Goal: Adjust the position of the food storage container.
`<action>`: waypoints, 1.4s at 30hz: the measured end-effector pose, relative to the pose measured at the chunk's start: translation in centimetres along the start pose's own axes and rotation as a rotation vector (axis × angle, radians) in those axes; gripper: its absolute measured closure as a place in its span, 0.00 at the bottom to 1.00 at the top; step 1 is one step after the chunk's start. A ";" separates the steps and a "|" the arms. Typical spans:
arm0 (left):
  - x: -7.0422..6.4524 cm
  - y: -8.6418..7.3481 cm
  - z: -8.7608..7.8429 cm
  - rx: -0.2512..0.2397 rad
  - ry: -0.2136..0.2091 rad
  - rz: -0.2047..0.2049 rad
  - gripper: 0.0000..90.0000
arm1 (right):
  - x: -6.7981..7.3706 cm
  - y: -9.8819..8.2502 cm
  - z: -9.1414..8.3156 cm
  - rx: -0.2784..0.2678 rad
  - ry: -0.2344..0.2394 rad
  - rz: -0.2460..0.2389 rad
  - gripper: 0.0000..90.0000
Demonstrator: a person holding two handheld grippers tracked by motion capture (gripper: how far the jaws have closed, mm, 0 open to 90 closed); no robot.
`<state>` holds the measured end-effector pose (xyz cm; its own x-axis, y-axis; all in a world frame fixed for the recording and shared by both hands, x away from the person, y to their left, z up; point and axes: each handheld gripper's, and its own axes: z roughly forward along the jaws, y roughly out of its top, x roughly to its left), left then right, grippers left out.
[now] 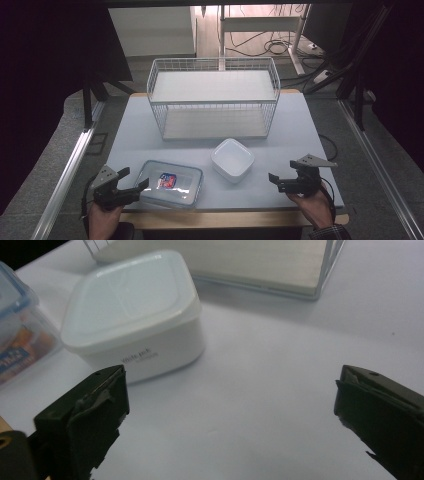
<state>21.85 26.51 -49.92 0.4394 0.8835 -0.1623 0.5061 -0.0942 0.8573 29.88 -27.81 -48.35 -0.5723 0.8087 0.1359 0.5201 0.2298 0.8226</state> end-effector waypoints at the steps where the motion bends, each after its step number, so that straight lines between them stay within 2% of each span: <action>1: 0.0 0.0 0.0 0.001 -0.001 -0.003 0.16 | -0.1 -0.1 0.1 0.009 0.004 0.003 0.03; 4: 0.0 -0.1 0.0 0.006 -0.001 -0.009 0.16 | 0.1 -0.2 0.4 0.037 -0.003 -0.023 0.07; 7: 0.4 -0.1 -0.2 -0.004 -0.022 -0.033 0.14 | 0.5 -0.1 0.4 0.049 0.009 -0.045 0.11; 11: 0.6 -0.2 -0.4 -0.009 -0.008 -0.032 0.11 | 0.9 0.0 0.5 0.065 0.004 -0.070 0.17; 14: 0.7 -0.4 -0.4 -0.018 0.000 -0.032 0.10 | 1.0 0.1 0.7 0.085 0.041 -0.070 0.24; 19: 0.8 -0.7 -0.1 -0.035 0.034 -0.001 0.08 | 1.5 0.6 1.1 0.123 0.123 -0.073 0.33; 23: 1.0 -0.9 -0.1 -0.035 0.074 0.013 0.08 | 2.4 1.6 1.3 0.132 0.166 -0.114 0.47; 28: 1.6 -1.0 -0.4 -0.060 0.083 -0.014 0.07 | 4.0 3.7 2.1 0.156 0.187 -0.242 0.67; 32: 1.6 -1.0 -0.5 -0.064 0.089 -0.011 0.07 | 5.8 5.5 3.6 0.161 0.250 -0.291 0.91; 34: 1.7 -1.1 -0.5 -0.064 0.091 -0.010 0.07 | 6.9 6.3 4.8 0.166 0.279 -0.322 0.99; 38: 1.9 -1.1 -0.5 -0.068 0.093 -0.017 0.08 | 9.2 7.8 7.4 0.178 0.302 -0.368 0.99; 42: 2.0 -1.1 -0.6 -0.073 0.092 -0.021 0.08 | 11.1 9.2 10.0 0.193 0.312 -0.385 0.99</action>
<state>21.72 28.68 -50.86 0.3576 0.9237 -0.1376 0.4576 -0.0449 0.8880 34.68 -11.33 -44.86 -0.8911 0.4531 0.0263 0.3256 0.5978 0.7325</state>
